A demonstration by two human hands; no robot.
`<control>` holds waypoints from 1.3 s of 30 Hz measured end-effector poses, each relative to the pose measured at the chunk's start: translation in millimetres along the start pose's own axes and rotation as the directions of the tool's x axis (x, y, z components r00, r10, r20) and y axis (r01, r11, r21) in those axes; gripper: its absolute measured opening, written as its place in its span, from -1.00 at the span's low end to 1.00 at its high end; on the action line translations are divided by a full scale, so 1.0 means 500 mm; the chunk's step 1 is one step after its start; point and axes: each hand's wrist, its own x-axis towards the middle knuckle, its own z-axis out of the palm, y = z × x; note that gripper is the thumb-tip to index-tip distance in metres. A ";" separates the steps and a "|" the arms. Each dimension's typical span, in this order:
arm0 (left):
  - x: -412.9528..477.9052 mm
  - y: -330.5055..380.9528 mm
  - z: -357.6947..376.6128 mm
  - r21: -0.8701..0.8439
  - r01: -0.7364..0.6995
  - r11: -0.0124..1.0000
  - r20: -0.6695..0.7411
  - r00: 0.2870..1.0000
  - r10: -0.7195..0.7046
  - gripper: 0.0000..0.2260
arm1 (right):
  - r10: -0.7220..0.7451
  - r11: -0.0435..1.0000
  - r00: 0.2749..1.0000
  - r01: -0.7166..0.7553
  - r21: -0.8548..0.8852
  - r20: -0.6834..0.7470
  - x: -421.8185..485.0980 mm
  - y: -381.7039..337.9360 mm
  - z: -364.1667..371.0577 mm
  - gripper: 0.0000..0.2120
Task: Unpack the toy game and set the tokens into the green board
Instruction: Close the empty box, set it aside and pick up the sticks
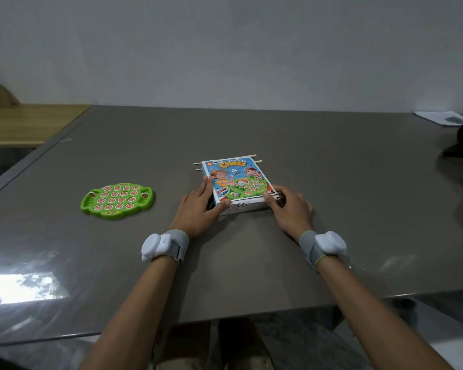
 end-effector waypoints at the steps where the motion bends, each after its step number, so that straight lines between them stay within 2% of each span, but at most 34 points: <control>1: 0.000 0.000 0.001 0.005 -0.001 1.000 -0.003 1.000 0.001 -0.24 | -0.003 1.000 1.000 0.003 0.000 -0.003 0.002 0.002 0.001 -0.59; 7: 0.003 -0.003 0.002 0.016 0.005 1.000 -0.004 1.000 -0.005 -0.27 | -0.046 0.998 0.998 0.048 -0.046 0.047 0.001 0.016 0.011 -0.58; 12: 0.006 -0.003 0.004 0.028 0.012 1.000 -0.029 1.000 -0.011 -0.34 | -0.096 0.991 0.995 0.098 -0.095 0.025 -0.008 0.012 0.008 -0.61; 22: 0.002 0.000 0.000 0.012 0.029 0.999 -0.013 0.999 -0.029 -0.34 | -0.088 0.996 0.995 0.088 -0.001 -0.038 -0.016 0.005 -0.001 -0.72; 24: 0.001 0.003 -0.007 -0.050 0.033 0.998 -0.030 0.999 -0.035 -0.34 | -0.077 0.997 0.996 0.078 0.021 -0.048 -0.018 0.002 0.000 -0.70; 27: -0.003 0.013 -0.019 -0.275 0.041 0.961 -0.088 0.994 -0.067 -0.41 | -0.061 0.997 0.996 0.064 0.051 -0.067 -0.022 0.002 0.001 -0.65; 29: -0.005 0.016 -0.023 -0.456 0.067 0.888 -0.112 0.985 -0.131 -0.53 | -0.058 0.997 0.996 0.062 0.052 -0.075 -0.022 0.001 0.001 -0.61; 32: 0.005 0.019 -0.022 -0.592 0.144 0.793 -0.108 0.961 -0.255 -0.72 | -0.024 0.991 0.998 0.031 0.131 -0.060 -0.014 -0.007 0.003 -0.59; 34: 0.010 0.033 -0.022 -0.646 0.204 0.736 -0.106 0.930 -0.351 -0.98 | 0.023 0.977 0.998 -0.009 0.213 -0.065 -0.008 -0.015 0.007 -0.60; 35: 0.014 0.041 -0.019 -0.668 0.222 0.711 -0.126 0.907 -0.401 -0.89 | 0.040 0.970 0.997 -0.022 0.242 -0.067 -0.006 -0.019 0.008 -0.61; 37: 0.020 0.054 -0.014 -0.711 0.254 0.656 -0.129 0.869 -0.477 -0.96 | 0.052 0.952 0.997 -0.030 0.306 -0.062 -0.004 -0.024 0.010 -0.62; 39: 0.024 0.067 -0.012 -0.721 0.285 0.632 -0.114 0.850 -0.514 -0.80 | 0.058 0.941 0.997 -0.035 0.337 -0.059 -0.001 -0.024 0.010 -0.64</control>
